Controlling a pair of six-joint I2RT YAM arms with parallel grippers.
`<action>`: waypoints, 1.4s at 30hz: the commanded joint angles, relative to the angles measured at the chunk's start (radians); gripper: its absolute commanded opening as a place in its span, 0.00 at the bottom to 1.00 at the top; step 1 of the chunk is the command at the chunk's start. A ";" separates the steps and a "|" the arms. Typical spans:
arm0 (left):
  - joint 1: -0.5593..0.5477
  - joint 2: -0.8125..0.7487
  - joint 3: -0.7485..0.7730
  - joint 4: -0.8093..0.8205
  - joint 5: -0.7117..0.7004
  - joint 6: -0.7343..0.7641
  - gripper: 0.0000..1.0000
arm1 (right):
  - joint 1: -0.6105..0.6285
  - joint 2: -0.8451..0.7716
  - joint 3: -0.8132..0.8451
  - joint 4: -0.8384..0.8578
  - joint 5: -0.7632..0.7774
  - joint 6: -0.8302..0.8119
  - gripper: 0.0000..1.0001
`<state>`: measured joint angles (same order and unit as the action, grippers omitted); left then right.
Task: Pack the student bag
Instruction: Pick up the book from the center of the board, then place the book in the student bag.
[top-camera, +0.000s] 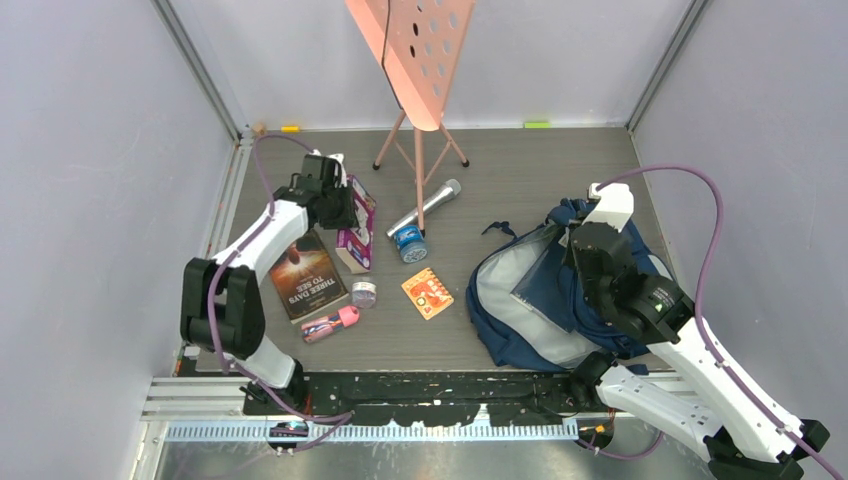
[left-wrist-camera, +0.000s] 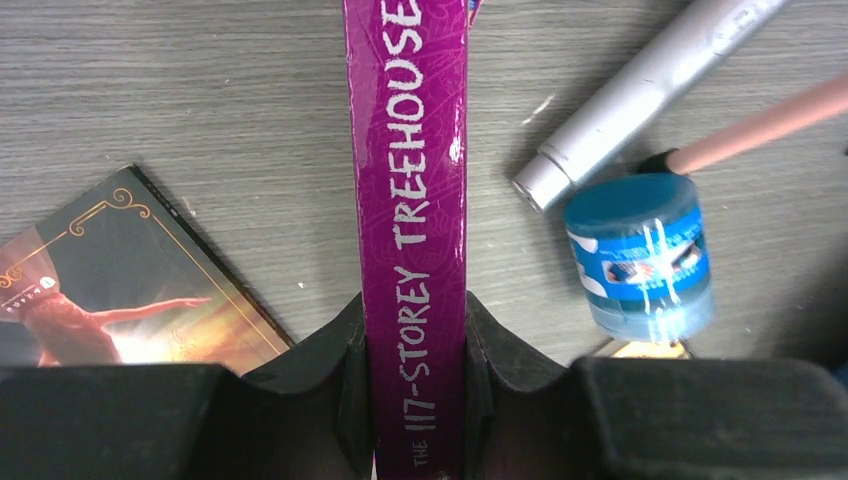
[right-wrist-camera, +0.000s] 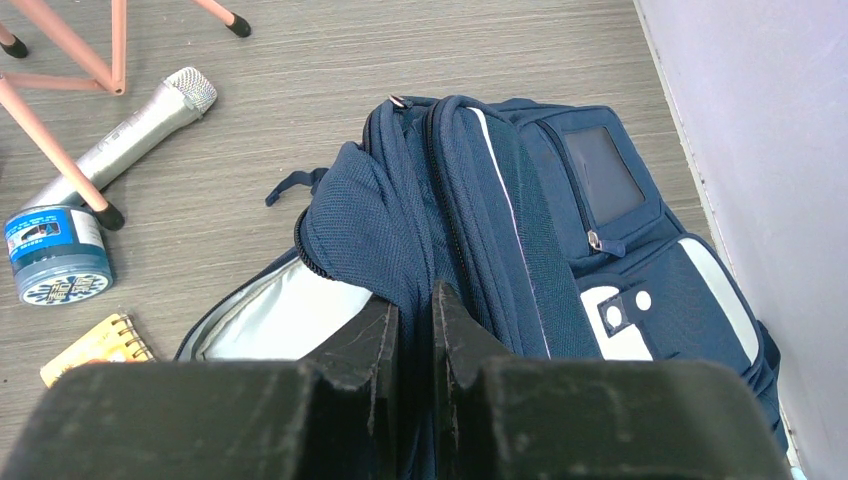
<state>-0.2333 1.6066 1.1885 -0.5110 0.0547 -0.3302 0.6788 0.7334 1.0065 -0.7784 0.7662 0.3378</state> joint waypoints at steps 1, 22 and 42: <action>0.005 -0.191 -0.032 0.126 0.085 0.001 0.00 | 0.000 -0.006 0.063 0.044 0.057 -0.009 0.00; -0.462 -0.516 -0.126 0.266 0.528 -0.273 0.00 | 0.000 0.050 0.151 0.041 0.056 -0.064 0.00; -0.820 0.146 0.083 0.830 0.496 -0.488 0.00 | -0.001 0.000 0.185 0.000 0.027 -0.012 0.00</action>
<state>-1.0542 1.7229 1.1553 0.0601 0.5251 -0.7471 0.6785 0.7753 1.1088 -0.8661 0.7525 0.2977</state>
